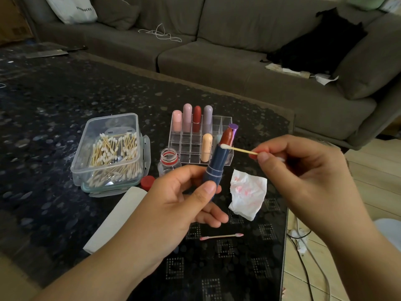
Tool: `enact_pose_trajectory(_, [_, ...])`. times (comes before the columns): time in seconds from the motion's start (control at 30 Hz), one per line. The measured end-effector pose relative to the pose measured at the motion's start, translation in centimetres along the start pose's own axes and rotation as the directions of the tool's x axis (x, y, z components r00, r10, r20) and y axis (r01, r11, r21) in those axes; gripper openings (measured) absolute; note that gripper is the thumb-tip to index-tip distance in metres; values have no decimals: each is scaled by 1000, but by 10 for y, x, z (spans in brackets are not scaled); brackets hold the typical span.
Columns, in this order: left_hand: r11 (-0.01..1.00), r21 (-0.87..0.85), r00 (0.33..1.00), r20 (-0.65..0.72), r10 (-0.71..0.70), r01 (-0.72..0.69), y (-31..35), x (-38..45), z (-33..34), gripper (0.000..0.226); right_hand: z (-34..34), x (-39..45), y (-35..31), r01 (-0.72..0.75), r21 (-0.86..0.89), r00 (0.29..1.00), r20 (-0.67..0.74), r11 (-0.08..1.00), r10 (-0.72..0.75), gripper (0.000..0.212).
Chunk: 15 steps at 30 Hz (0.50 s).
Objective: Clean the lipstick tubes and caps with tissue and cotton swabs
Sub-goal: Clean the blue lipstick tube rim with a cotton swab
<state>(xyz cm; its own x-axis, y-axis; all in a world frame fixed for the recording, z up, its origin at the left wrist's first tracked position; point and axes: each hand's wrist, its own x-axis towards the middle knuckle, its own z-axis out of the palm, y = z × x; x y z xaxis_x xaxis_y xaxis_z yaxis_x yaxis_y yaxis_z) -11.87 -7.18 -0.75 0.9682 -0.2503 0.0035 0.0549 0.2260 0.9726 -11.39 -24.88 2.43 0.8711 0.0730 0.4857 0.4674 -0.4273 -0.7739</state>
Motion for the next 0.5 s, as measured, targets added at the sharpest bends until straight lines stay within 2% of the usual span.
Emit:
enact_pose_trajectory(0.23, [999,36,1000,3,8,-8,0,0,1,33,1,0,-1,18,-20,1000,-10,1000,-18,11])
enact_pose_trajectory(0.5, [982,178,998,-7,67,-65,-4,0,0,32,5,-1,-4,46,-32,999,-4,998,-46,10])
